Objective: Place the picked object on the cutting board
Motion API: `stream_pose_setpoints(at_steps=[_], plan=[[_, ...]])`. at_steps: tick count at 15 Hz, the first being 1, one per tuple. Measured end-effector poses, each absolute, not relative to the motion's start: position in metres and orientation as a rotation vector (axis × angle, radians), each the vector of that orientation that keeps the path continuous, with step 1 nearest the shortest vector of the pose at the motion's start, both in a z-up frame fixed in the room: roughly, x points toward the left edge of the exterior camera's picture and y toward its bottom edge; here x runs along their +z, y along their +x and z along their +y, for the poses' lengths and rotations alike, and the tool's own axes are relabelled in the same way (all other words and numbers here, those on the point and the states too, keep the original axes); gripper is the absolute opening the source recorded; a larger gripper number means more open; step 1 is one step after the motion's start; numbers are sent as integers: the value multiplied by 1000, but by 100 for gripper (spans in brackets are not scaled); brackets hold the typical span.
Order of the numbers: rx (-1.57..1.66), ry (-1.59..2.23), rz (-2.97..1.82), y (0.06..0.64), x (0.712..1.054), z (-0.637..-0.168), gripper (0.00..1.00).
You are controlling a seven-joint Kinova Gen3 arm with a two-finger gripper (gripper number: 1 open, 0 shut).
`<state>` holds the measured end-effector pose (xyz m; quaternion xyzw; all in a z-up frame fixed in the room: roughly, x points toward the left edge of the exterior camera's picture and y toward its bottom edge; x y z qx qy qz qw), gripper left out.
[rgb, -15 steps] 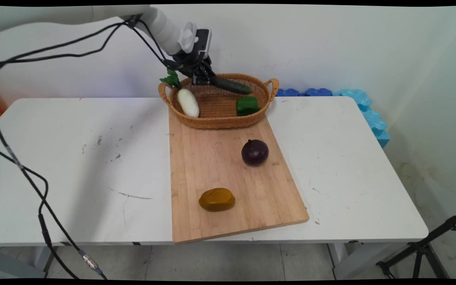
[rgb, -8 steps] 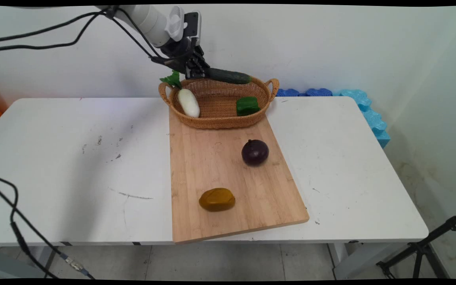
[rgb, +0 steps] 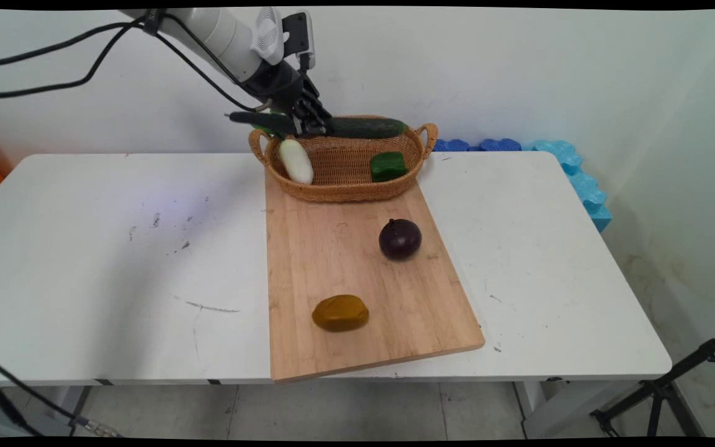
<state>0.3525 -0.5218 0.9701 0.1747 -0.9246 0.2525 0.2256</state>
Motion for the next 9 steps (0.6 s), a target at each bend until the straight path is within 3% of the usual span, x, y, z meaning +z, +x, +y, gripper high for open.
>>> stream_pose_setpoints(at_steps=[9], plan=[[496, 756, -2438, 302, 961, -472, 0]])
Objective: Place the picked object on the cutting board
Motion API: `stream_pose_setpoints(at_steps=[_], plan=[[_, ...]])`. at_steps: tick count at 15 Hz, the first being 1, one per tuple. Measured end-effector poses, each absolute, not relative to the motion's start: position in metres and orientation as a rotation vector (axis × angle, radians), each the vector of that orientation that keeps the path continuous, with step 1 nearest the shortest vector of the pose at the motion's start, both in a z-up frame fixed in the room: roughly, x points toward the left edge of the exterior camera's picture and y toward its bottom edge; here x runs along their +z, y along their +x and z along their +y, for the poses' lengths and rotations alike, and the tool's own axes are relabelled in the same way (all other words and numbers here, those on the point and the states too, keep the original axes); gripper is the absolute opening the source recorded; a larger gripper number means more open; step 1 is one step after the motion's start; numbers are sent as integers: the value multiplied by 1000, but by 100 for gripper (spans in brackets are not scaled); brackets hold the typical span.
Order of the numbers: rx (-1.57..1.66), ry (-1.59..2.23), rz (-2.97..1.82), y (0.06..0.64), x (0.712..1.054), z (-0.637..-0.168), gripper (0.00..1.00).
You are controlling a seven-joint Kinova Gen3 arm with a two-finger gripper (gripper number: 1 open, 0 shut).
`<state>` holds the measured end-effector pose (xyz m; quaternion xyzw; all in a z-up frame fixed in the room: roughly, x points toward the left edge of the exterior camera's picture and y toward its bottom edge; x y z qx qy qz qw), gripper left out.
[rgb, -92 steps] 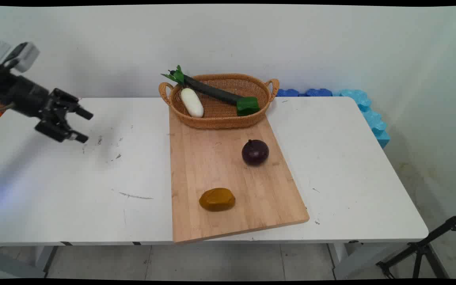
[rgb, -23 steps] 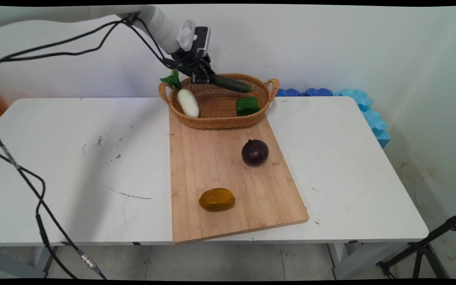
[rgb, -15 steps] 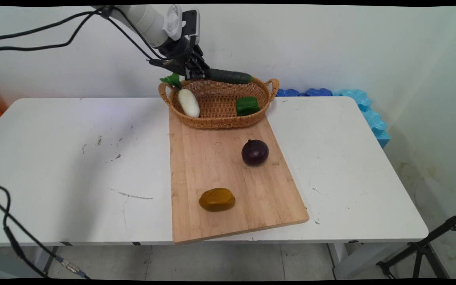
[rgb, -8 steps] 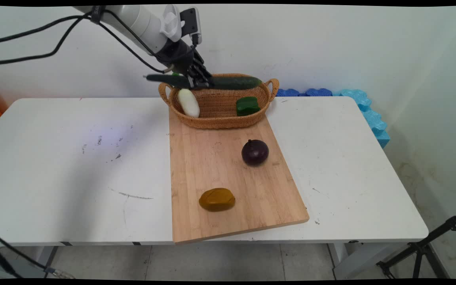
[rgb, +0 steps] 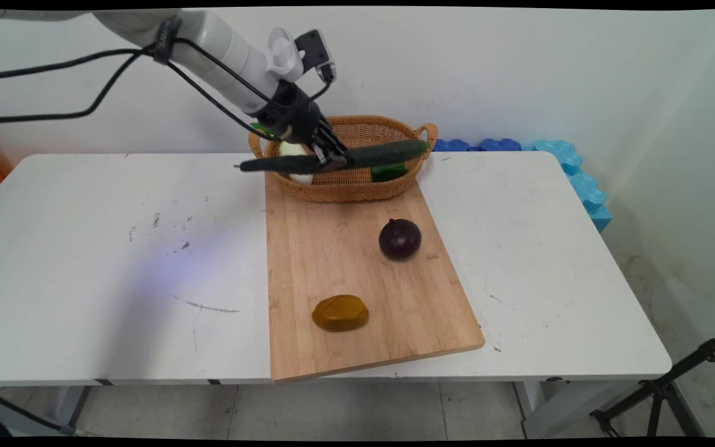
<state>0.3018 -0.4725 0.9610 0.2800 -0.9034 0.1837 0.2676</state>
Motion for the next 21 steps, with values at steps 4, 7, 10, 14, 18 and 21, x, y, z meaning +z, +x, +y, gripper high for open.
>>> stream_pose_setpoints(at_steps=[4, 7, 10, 14, 18, 21], plan=[[439, 832, -2408, 289, 951, -464, 0], [392, 900, -2388, 280, 936, -459, 0], [379, 929, -2387, 278, 921, -460, 0], [370, 942, -2396, 279, 902, -467, 0], [360, 937, -2411, 281, 885, -473, 0], [348, 924, -2423, 281, 875, -474, 0]])
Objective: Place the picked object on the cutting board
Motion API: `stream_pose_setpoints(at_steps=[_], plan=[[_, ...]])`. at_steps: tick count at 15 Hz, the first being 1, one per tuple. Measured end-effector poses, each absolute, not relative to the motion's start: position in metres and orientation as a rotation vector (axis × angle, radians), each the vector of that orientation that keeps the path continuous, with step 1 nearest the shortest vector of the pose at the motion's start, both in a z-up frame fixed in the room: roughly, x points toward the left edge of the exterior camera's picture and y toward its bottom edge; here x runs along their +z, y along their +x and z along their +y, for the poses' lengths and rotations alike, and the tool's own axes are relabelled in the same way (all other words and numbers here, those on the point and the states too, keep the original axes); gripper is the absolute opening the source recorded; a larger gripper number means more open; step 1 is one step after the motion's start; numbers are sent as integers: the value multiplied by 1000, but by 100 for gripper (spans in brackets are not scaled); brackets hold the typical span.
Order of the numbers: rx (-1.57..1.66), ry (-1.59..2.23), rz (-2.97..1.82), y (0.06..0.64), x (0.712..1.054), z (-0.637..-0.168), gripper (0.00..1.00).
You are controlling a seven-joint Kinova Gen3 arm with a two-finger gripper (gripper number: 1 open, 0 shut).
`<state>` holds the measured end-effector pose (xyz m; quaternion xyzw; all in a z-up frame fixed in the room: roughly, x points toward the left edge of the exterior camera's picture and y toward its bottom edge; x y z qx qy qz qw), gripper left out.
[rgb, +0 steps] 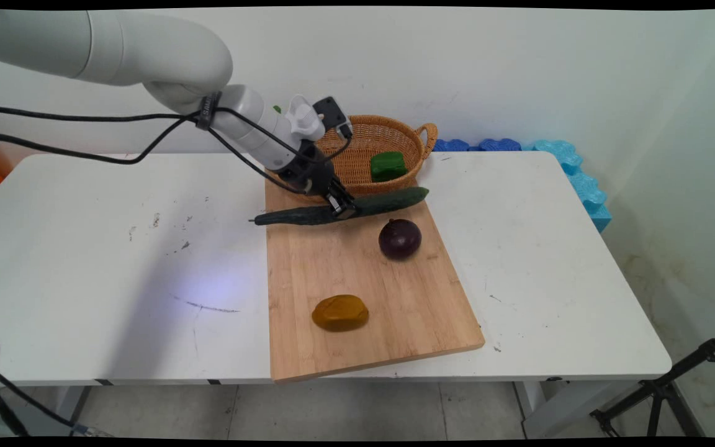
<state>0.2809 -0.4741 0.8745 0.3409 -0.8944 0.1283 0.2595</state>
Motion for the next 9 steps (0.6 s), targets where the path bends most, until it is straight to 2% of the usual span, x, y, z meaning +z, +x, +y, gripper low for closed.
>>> stream_pose_setpoints(at_steps=[3, 4, 9], plan=[[336, 908, -2434, 280, 867, -474, 0], [332, 904, -2436, 280, 865, -473, 100], [317, 882, -2449, 280, 859, -469, 100]])
